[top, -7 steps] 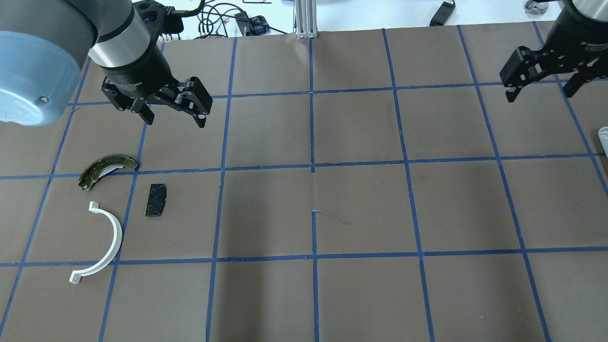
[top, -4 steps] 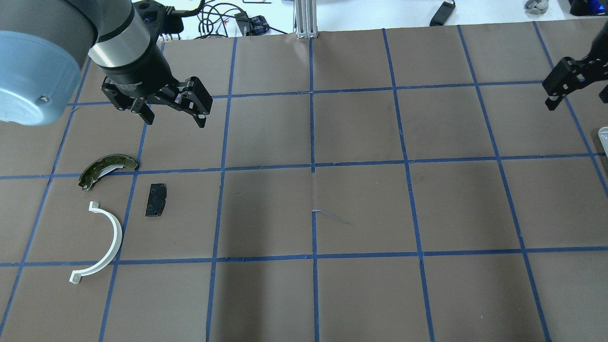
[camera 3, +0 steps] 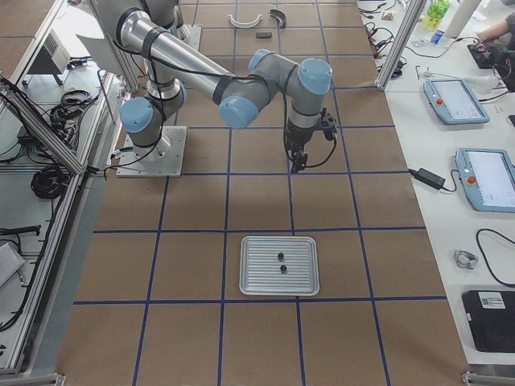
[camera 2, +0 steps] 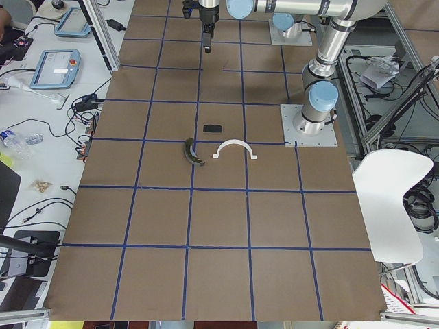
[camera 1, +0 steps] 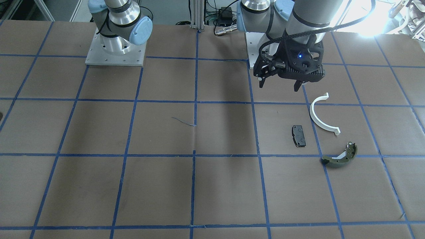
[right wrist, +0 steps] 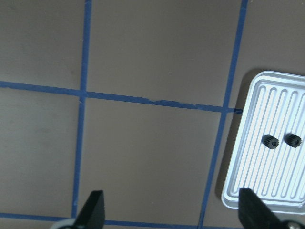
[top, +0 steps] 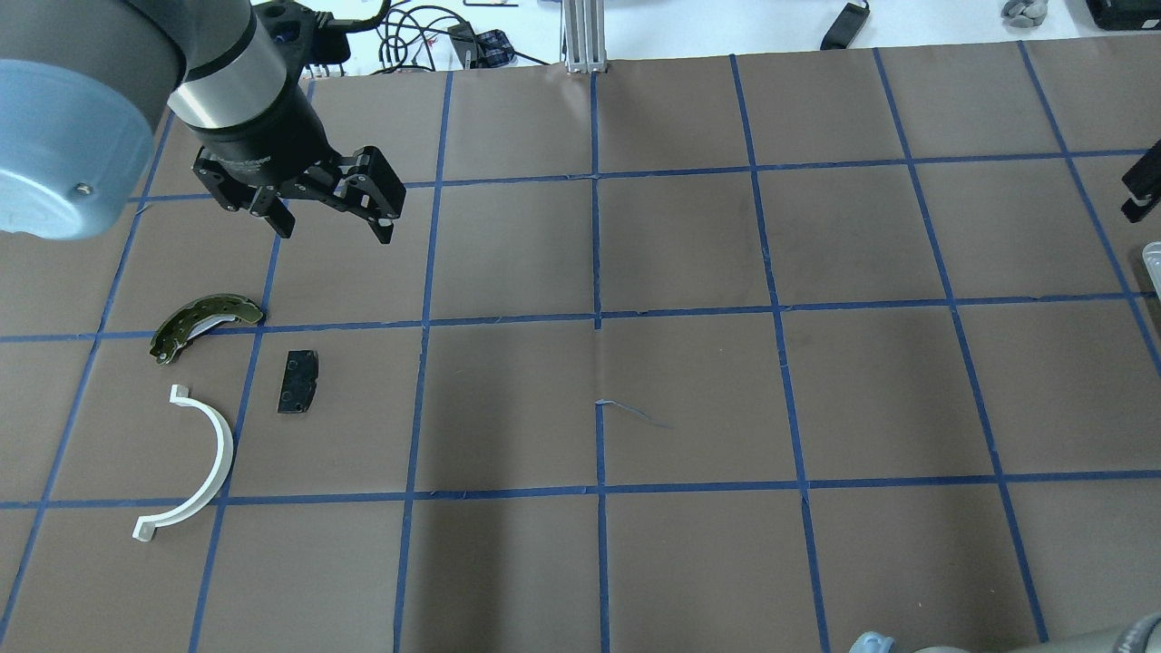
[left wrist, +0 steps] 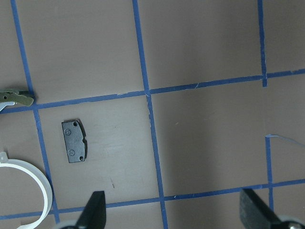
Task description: Place bearing gear from tray to pile
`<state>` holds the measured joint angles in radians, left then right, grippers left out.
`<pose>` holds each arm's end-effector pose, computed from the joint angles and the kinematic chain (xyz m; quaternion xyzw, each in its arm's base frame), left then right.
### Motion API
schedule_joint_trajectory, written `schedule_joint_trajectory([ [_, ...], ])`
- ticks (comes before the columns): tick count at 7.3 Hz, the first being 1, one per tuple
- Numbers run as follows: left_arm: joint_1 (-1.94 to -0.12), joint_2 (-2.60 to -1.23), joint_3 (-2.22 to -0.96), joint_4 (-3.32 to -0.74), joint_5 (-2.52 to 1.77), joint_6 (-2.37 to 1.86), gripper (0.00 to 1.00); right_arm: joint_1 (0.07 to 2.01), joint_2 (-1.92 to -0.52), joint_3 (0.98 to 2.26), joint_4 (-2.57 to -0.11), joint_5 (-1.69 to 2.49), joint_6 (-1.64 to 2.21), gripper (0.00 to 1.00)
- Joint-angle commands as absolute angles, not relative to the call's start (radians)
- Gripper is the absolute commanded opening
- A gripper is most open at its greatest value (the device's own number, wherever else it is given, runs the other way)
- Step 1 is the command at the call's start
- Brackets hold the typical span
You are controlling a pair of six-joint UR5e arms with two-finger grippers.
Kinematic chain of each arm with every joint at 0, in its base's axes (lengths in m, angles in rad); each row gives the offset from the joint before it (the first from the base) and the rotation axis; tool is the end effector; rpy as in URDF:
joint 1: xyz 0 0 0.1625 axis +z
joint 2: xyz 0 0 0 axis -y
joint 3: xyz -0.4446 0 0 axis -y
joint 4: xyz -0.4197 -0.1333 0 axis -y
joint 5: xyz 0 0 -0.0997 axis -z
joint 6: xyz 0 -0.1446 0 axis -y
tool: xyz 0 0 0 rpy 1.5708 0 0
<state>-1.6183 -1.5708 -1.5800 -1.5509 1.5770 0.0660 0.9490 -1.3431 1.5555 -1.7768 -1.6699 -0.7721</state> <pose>-0.1570 -0.5140 0.4597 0.0567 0.9984 -0.0053 0.0032 -0.2583 -0.5647 0.3626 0.0751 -0.9959 -0.0342 0.0359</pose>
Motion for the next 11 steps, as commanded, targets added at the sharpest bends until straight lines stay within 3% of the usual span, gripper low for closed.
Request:
schedule_joint_trajectory([
  [1,-1.618,-1.571,-1.580,-1.551,1.577,0.066,1.00,0.835,-1.254,1.555,-1.880,-1.664,-0.956,1.00],
  [6,-1.618,-1.571,-1.582,-1.551,1.578,0.066,1.00,0.718,-1.048,1.549,-2.104,-1.624,-1.366,1.00],
  [9,-1.618,-1.571,-1.582,-1.551,1.578,0.066,1.00,0.683,-0.991,1.557,-2.108,-1.621,-1.427,1.00],
  [11,-1.618,-1.571,-1.582,-1.551,1.578,0.066,1.00,0.683,-0.962,1.557,-2.135,-1.624,-1.425,0.90],
])
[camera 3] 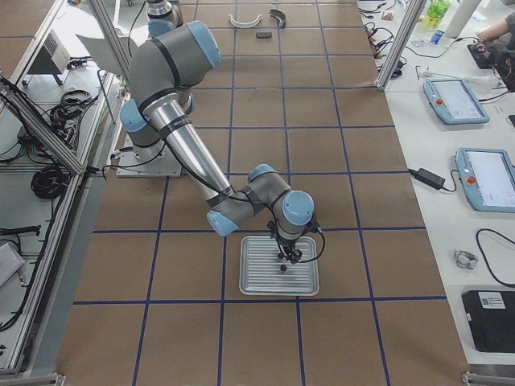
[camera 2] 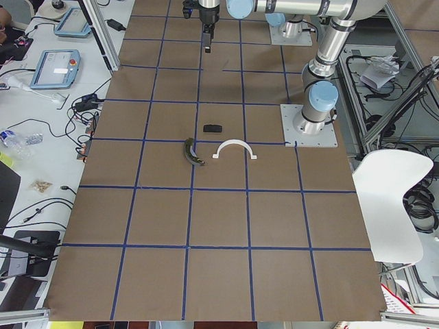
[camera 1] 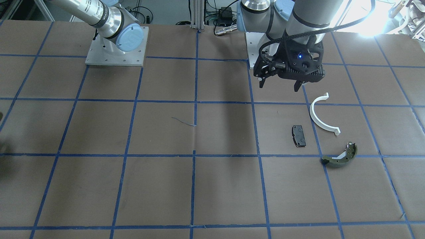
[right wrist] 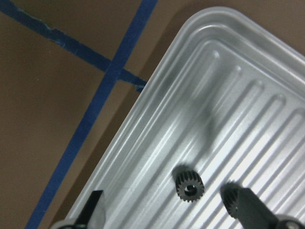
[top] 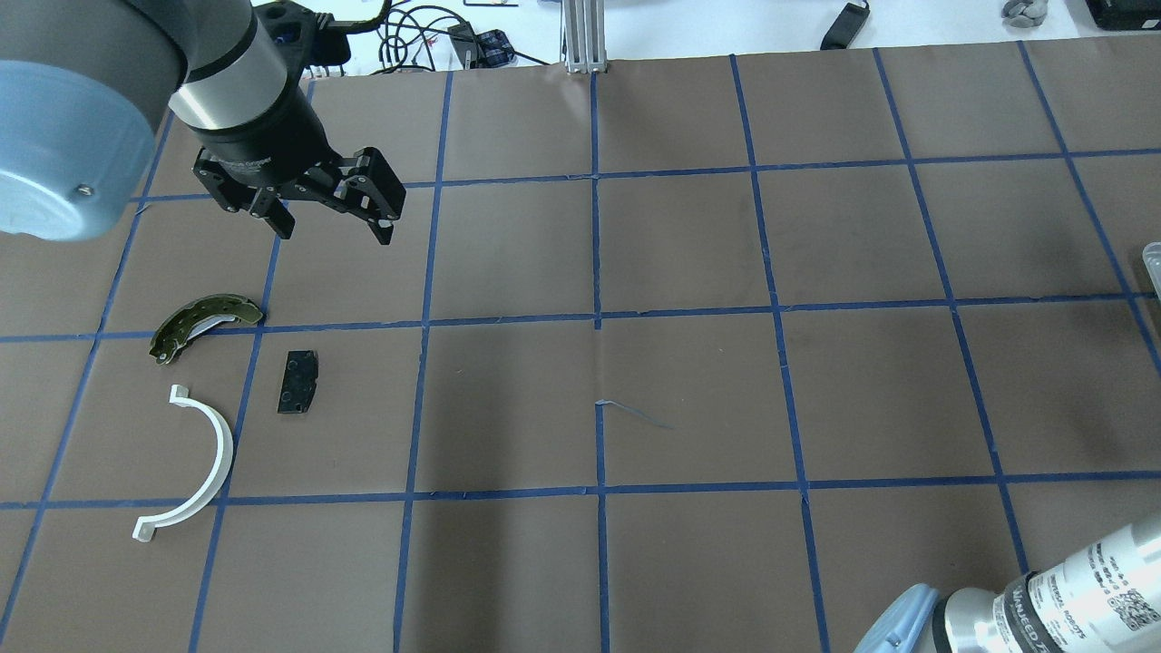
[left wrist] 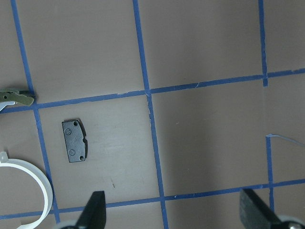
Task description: Place bearing gear from tray to pile
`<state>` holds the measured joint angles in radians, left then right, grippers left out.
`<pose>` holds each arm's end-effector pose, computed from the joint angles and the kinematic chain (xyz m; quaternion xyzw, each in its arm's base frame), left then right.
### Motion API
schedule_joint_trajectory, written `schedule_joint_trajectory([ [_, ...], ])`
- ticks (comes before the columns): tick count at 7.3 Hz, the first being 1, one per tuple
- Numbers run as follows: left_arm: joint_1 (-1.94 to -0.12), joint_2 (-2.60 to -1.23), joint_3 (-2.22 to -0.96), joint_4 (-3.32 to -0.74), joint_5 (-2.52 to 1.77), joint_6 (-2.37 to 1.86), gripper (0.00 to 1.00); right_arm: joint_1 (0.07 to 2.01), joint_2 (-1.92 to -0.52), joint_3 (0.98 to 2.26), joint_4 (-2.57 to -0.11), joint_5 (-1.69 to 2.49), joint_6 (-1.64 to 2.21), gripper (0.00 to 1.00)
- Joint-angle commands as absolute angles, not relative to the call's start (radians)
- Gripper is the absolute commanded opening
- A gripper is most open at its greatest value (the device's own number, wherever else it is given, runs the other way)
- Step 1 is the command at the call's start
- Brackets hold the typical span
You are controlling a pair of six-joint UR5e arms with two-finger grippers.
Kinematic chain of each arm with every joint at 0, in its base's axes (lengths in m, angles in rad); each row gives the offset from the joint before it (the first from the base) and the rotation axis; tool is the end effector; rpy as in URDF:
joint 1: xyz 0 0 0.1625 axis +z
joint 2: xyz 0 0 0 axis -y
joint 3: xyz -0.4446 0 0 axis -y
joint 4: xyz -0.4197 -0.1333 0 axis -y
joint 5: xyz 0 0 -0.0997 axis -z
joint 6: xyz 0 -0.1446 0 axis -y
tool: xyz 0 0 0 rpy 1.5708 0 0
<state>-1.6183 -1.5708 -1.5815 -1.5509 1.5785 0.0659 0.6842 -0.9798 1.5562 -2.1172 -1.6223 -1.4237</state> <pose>-0.1568 -0.5138 0.4589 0.0567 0.9984 -0.0046 0.0039 -0.4590 -0.5368 0.1556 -0.2656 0.9636 0.0296 0.0033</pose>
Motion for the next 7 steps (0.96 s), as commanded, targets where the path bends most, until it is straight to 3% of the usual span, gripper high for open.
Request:
schedule_joint_trajectory([
  [1,-1.618,-1.571,-1.582,-1.551,1.577,0.066,1.00,0.683,-0.960,1.557,-2.154,-1.624,-1.425,0.81],
  [7,-1.618,-1.569,-1.582,-1.551,1.577,0.066,1.00,0.683,-0.940,1.555,-2.178,-1.637,-1.408,0.55],
])
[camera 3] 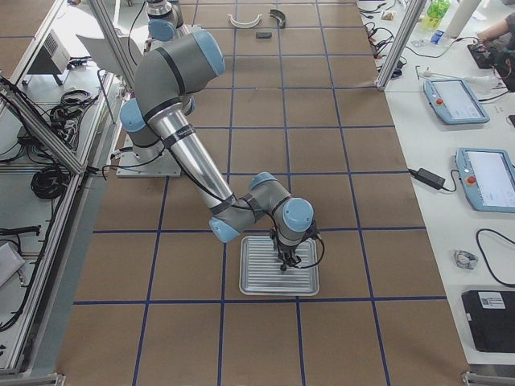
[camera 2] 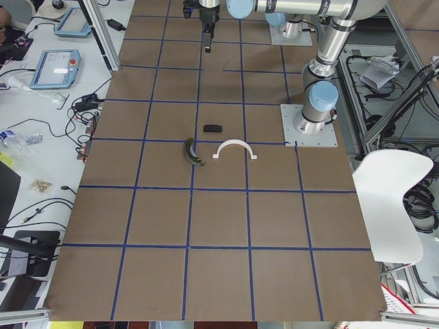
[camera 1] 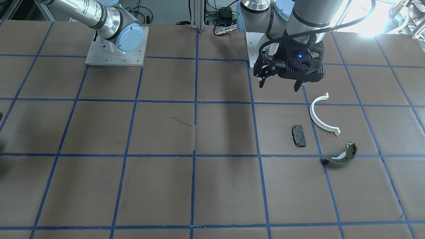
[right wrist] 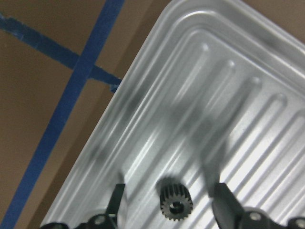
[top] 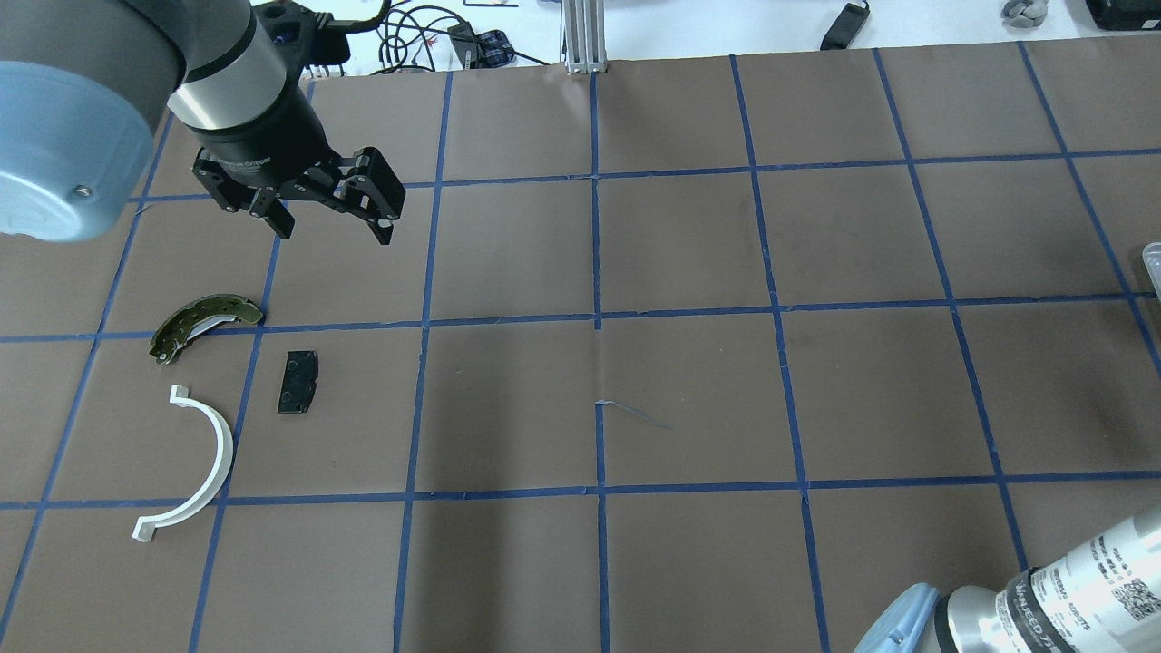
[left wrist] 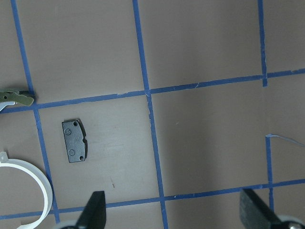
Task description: Place bearing gear from tray to pile
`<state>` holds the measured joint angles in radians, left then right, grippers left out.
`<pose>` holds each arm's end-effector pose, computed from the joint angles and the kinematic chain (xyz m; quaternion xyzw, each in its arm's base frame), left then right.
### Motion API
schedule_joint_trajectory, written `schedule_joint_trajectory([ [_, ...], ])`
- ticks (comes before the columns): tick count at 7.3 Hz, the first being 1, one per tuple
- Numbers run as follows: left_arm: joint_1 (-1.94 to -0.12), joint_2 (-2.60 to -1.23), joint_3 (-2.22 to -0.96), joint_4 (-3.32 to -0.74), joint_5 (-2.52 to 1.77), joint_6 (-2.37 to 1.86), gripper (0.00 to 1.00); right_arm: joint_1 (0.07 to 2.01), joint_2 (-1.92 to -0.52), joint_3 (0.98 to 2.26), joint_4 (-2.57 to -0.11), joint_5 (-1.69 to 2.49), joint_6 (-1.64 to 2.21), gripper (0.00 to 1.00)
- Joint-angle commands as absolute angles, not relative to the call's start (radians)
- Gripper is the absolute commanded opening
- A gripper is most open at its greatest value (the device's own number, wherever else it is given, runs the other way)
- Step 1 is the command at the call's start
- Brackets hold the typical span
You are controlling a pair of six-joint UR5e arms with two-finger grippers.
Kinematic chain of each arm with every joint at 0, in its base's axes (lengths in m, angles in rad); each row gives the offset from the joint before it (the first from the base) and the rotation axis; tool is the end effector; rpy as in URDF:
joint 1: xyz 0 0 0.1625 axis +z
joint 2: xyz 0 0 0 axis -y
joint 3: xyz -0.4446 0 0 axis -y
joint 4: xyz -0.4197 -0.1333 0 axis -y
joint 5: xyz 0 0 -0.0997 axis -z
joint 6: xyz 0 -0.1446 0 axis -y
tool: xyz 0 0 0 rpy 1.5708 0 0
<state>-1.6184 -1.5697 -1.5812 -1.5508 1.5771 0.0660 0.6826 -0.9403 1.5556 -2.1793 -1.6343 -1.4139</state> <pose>-0.1570 -0.5135 0.4597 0.0568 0.9984 -0.0053 0.0032 -0.4676 -0.5401 0.1344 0.2598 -0.9651 -0.0304 0.0098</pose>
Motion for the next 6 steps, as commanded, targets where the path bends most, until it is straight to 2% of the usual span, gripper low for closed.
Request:
schedule_joint_trajectory([
  [1,-1.618,-1.569,-1.582,-1.551,1.577,0.066,1.00,0.683,-0.940,1.555,-2.178,-1.640,-1.408,0.52],
  [6,-1.618,-1.569,-1.582,-1.551,1.577,0.066,1.00,0.683,-0.942,1.555,-2.178,-1.640,-1.399,0.27],
])
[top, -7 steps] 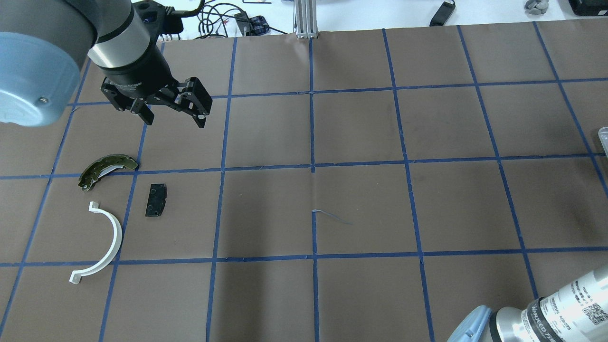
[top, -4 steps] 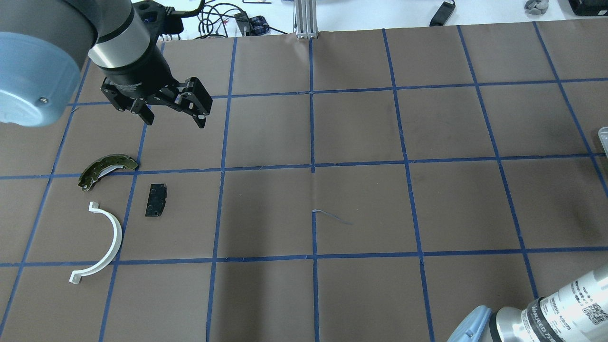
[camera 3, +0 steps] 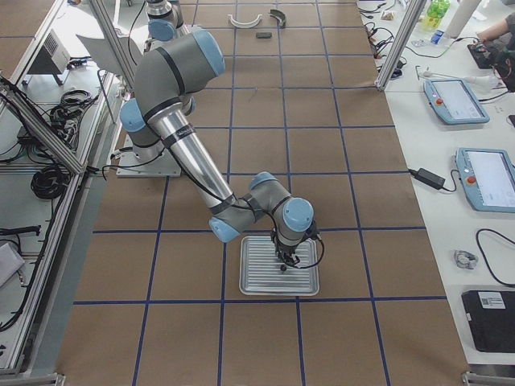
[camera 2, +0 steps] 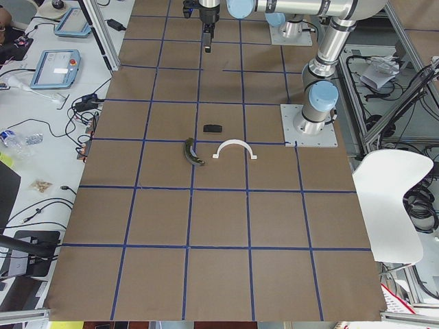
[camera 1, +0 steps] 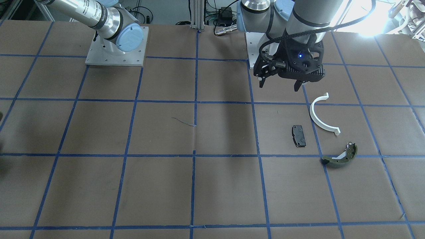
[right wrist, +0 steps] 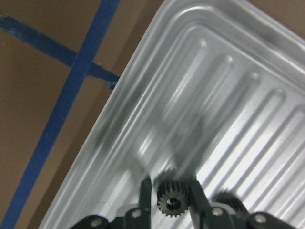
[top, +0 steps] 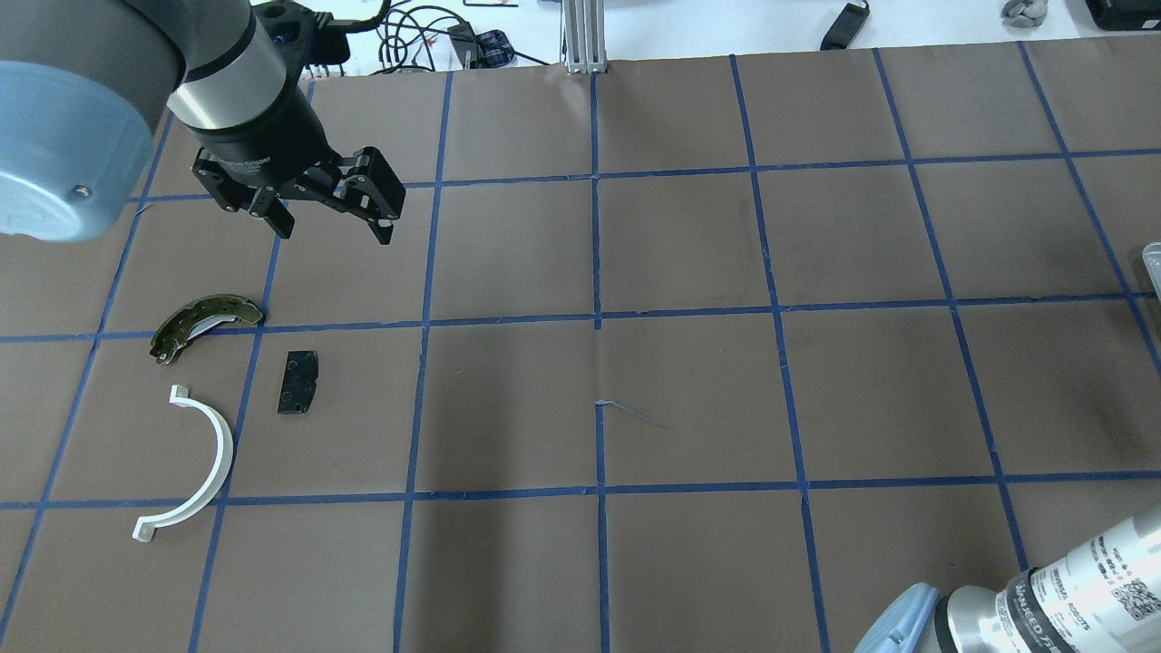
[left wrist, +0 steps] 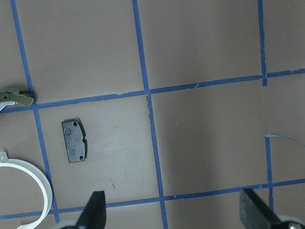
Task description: Place bearing gear from tray to pile
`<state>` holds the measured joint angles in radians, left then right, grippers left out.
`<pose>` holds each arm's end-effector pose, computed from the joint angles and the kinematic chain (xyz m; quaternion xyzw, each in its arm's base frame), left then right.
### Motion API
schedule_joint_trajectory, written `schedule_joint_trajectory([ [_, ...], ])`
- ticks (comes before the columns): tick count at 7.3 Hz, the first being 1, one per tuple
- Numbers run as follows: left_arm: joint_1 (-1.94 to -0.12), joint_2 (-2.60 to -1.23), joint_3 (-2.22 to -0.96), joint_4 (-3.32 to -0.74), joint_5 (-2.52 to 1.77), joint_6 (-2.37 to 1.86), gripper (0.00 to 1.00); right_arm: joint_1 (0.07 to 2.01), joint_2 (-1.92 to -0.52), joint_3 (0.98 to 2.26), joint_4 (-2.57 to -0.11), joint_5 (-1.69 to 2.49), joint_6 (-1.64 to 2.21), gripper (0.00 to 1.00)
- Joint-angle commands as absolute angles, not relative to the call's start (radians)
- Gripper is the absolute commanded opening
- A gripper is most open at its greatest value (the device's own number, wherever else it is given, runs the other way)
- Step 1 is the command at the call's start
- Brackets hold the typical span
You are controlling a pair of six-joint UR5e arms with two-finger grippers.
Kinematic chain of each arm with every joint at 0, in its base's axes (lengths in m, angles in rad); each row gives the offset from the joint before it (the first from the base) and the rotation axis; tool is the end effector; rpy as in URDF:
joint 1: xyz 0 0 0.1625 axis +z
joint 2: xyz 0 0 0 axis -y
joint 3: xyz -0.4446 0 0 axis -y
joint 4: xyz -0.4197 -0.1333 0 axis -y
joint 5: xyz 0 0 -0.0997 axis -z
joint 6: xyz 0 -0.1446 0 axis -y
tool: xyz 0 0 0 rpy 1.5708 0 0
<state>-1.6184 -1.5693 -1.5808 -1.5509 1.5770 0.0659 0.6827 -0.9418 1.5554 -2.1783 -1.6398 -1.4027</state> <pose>-0.1570 -0.5135 0.4601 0.0567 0.9984 -0.0057 0.0032 -0.4680 -0.5395 0.1355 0.2544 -0.9665 -0.0327 0.0115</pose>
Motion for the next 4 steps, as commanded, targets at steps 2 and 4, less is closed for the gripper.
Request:
schedule_joint_trajectory([
  [2,-1.618,-1.569,-1.582,-1.551,1.577,0.066,1.00,0.684,-0.945,1.555,-2.177,-1.643,-1.379,0.11],
  [4,-1.618,-1.569,-1.580,-1.551,1.577,0.066,1.00,0.693,-0.971,1.555,-2.171,-1.644,-1.362,0.00],
])
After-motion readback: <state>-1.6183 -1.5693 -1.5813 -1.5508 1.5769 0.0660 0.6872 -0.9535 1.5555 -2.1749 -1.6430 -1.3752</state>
